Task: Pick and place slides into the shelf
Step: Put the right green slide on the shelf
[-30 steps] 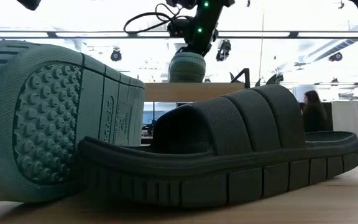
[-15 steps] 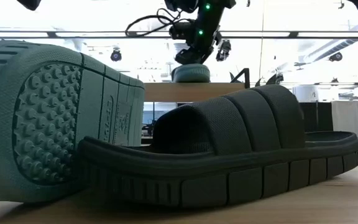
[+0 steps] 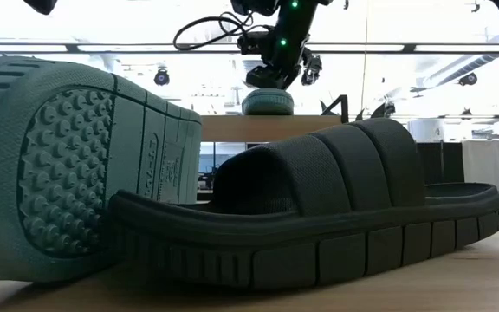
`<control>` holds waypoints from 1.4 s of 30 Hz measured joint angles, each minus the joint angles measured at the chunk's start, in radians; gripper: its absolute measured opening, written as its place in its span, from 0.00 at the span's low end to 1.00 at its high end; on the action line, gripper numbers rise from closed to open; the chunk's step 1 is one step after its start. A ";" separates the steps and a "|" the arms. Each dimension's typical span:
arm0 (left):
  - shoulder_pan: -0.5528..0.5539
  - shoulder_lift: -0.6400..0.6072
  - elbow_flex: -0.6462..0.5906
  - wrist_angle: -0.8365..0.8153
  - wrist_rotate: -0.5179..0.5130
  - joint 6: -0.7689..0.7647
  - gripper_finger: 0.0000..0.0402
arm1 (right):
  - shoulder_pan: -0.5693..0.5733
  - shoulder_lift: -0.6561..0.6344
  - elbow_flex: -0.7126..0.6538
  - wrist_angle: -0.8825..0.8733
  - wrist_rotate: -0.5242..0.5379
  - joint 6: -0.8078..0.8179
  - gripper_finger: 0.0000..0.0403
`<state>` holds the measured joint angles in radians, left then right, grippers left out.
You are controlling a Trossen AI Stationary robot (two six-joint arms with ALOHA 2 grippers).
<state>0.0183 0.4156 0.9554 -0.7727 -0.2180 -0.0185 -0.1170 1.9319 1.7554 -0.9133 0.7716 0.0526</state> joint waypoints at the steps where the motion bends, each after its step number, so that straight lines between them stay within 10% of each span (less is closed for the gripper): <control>1: 0.000 0.000 0.000 0.000 0.000 0.000 0.00 | 0.006 -0.003 0.000 -0.002 0.000 0.000 0.34; 14: 0.000 0.000 0.000 0.000 0.000 0.000 0.00 | 0.114 -0.040 0.133 -0.183 0.092 0.053 0.36; 21: 0.000 0.000 -0.001 -0.024 0.012 -0.051 0.00 | 0.214 -0.042 0.255 -0.345 -0.272 0.372 0.34; 42: 0.000 0.000 -0.035 -0.048 0.027 -0.054 0.00 | 0.262 -0.033 0.012 -0.029 -0.404 0.790 0.07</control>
<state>0.0183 0.4156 0.9207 -0.8211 -0.1913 -0.0723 0.1448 1.8992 1.7670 -0.9424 0.3671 0.8423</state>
